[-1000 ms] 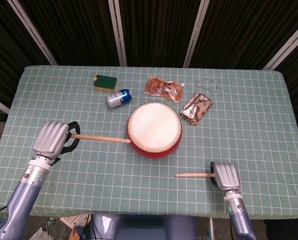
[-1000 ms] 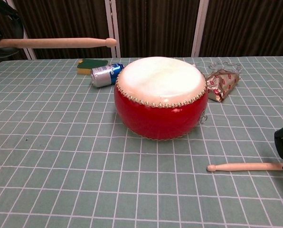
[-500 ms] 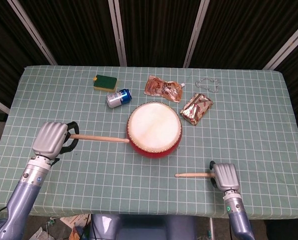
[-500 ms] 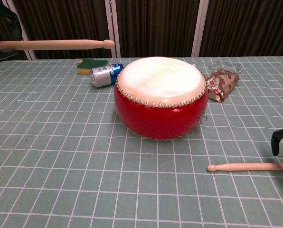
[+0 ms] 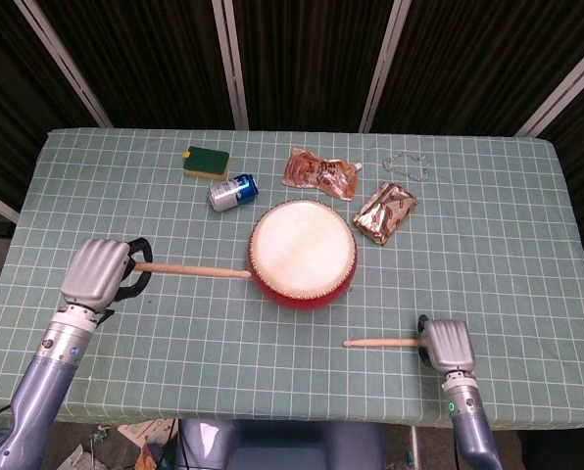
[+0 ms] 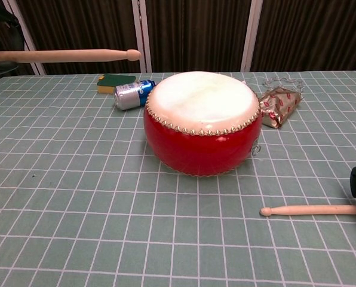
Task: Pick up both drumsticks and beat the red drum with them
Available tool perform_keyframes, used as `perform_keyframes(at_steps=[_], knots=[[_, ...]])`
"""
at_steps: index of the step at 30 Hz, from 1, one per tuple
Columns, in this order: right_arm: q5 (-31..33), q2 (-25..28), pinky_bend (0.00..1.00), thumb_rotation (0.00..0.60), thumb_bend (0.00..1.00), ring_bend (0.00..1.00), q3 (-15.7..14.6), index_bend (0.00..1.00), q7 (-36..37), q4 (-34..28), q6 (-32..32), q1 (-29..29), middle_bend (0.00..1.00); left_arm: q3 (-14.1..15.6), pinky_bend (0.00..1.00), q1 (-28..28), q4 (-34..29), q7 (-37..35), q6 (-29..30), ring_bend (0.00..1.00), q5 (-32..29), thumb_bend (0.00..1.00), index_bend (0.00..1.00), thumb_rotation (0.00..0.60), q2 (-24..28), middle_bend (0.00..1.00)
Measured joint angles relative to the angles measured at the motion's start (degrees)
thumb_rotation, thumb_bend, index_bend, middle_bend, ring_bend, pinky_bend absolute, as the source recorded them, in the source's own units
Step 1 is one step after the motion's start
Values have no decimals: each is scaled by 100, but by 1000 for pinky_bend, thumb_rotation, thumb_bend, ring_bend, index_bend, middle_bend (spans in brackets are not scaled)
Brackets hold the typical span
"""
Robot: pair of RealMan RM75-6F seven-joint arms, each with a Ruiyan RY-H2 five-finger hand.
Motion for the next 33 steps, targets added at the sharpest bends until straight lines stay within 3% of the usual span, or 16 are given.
perform_keyframes(at_steps=[10, 19, 27, 33], knots=[[157, -65, 1000, 600, 391, 1000, -48, 549, 71, 214, -110, 39, 1000, 9, 1000, -18, -37, 26, 9, 1000, -40, 585, 791, 600, -2, 1000], [126, -15, 1000, 600, 545, 1000, -67, 906, 123, 104, -78, 50, 1000, 15, 1000, -1, -34, -12, 24, 1000, -36, 584, 790, 600, 39, 1000], [-39, 404, 1000, 600, 578, 1000, 84, 949, 313, -509, 74, 66, 1000, -29, 1000, -1, -24, -73, 20, 1000, -44, 585, 791, 600, 123, 1000], [-43, 1243, 1000, 600, 584, 1000, 370, 967, 712, -1418, 182, 35, 1000, -63, 1000, 2, -46, -115, 32, 1000, -25, 585, 791, 600, 190, 1000]])
